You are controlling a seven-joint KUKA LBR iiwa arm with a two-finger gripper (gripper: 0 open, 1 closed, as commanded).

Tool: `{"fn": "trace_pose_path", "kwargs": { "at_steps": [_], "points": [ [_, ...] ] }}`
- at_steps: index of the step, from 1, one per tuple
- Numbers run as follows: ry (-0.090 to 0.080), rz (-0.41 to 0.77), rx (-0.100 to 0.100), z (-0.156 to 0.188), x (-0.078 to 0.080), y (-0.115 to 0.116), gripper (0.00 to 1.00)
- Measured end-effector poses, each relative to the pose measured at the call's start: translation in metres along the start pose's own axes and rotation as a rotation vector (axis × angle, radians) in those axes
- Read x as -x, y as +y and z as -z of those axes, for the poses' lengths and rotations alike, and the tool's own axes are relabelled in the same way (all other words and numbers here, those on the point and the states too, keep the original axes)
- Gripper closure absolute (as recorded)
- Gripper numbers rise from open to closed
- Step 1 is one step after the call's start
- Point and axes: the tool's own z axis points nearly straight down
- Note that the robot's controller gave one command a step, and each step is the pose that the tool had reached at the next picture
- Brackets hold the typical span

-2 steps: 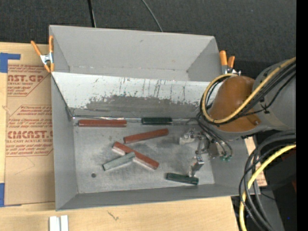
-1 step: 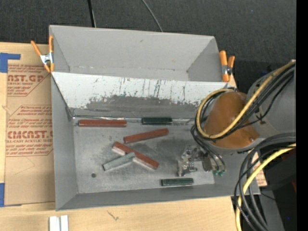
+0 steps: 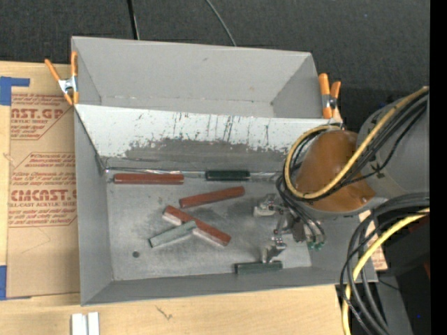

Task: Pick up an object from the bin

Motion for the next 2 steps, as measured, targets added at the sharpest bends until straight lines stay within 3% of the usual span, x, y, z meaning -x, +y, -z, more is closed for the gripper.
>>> {"fn": "trace_pose_path", "kwargs": {
  "at_steps": [1, 2],
  "points": [
    [0.001, 0.0, 0.0, 0.0, 0.0, 0.0, 0.0],
    [0.032, -0.069, 0.003, -0.001, 0.022, 0.1, 1.0]
  ]
}}
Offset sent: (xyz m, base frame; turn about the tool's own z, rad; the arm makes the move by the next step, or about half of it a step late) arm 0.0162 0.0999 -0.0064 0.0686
